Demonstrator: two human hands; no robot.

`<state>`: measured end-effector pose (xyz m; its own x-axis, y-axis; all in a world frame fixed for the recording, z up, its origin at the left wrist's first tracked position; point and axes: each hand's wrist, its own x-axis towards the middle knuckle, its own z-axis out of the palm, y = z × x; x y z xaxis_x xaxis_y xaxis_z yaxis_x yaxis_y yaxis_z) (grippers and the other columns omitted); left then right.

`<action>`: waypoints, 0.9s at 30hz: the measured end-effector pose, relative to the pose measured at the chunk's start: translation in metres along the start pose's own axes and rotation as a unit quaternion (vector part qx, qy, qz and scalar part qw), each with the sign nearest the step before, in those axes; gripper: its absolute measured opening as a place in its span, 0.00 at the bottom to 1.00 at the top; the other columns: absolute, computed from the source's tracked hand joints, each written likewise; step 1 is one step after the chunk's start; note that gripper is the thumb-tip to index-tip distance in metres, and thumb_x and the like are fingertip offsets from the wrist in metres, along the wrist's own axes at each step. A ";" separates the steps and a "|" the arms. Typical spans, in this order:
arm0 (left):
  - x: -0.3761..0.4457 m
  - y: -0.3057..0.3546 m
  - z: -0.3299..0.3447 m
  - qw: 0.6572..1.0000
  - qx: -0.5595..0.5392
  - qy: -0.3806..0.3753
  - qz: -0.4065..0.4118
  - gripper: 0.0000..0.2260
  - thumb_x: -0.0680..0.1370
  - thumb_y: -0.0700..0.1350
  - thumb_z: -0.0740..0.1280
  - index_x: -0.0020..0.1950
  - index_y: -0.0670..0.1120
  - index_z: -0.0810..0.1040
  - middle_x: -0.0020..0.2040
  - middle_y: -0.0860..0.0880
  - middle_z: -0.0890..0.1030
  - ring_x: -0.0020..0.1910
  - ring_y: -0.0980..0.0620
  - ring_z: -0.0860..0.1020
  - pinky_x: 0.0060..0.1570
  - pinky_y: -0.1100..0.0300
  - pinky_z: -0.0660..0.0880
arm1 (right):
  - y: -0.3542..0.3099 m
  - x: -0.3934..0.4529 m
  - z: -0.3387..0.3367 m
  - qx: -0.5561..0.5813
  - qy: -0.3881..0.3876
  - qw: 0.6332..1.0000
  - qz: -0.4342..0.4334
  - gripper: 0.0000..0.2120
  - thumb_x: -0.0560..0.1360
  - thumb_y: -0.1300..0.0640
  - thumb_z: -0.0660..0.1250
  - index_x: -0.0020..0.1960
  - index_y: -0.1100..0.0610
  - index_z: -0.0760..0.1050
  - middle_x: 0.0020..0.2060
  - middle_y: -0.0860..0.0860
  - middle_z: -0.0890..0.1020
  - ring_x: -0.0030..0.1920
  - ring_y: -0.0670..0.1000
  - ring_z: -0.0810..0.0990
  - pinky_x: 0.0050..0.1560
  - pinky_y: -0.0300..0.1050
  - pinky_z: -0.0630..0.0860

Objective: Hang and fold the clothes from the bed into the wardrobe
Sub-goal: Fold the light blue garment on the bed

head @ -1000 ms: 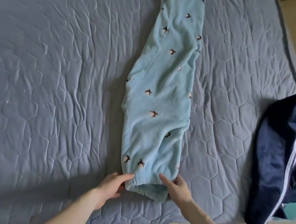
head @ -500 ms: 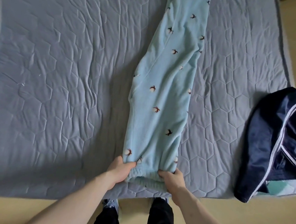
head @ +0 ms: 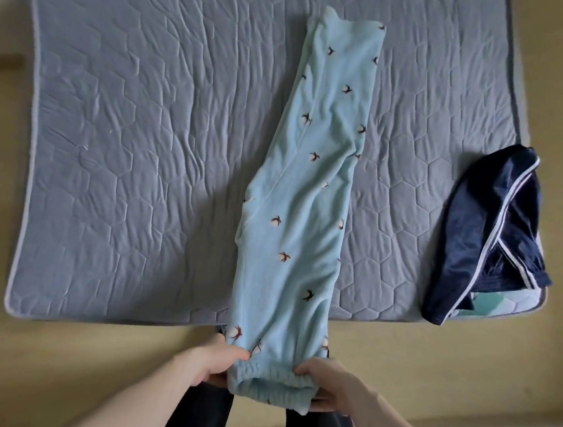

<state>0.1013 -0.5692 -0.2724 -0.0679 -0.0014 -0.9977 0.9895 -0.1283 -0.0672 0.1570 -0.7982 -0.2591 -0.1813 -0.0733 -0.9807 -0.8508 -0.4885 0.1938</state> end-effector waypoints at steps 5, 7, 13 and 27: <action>-0.026 0.071 -0.032 0.999 -0.020 0.018 0.046 0.24 0.71 0.53 0.73 0.60 0.38 0.79 0.49 0.37 0.86 0.41 0.45 0.85 0.44 0.52 0.84 | -0.062 -0.032 -0.029 0.010 0.005 0.998 -0.058 0.14 0.75 0.53 0.70 0.58 0.60 0.78 0.37 0.54 0.83 0.30 0.51 0.83 0.34 0.41 0.80; -0.036 0.122 -0.047 0.996 -0.048 0.035 0.073 0.22 0.72 0.56 0.73 0.56 0.39 0.83 0.45 0.38 0.87 0.40 0.44 0.84 0.44 0.52 0.84 | -0.107 -0.047 -0.048 0.048 0.022 0.994 -0.094 0.12 0.77 0.51 0.69 0.53 0.60 0.77 0.36 0.54 0.81 0.26 0.49 0.80 0.29 0.38 0.77; -0.038 0.264 -0.074 0.973 -0.139 0.074 0.166 0.19 0.76 0.62 0.70 0.52 0.47 0.84 0.44 0.44 0.87 0.41 0.46 0.86 0.37 0.56 0.81 | -0.241 -0.058 -0.093 0.123 0.046 0.975 -0.181 0.20 0.77 0.42 0.70 0.58 0.59 0.80 0.40 0.56 0.85 0.33 0.53 0.85 0.30 0.41 0.80; 0.111 0.248 -0.082 0.964 0.030 0.216 0.150 0.53 0.59 0.60 0.81 0.77 0.43 0.62 0.73 0.45 0.70 0.69 0.44 0.73 0.65 0.51 0.73 | -0.238 0.094 -0.101 0.019 0.213 0.950 -0.228 0.36 0.68 0.39 0.76 0.68 0.54 0.69 0.57 0.49 0.80 0.53 0.53 0.82 0.54 0.47 0.78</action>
<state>0.3491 -0.5201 -0.4006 0.2921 0.3638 -0.8845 0.9465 -0.2429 0.2126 0.3921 -0.7772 -0.4001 0.4191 -0.2105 -0.8832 -0.8118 -0.5225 -0.2607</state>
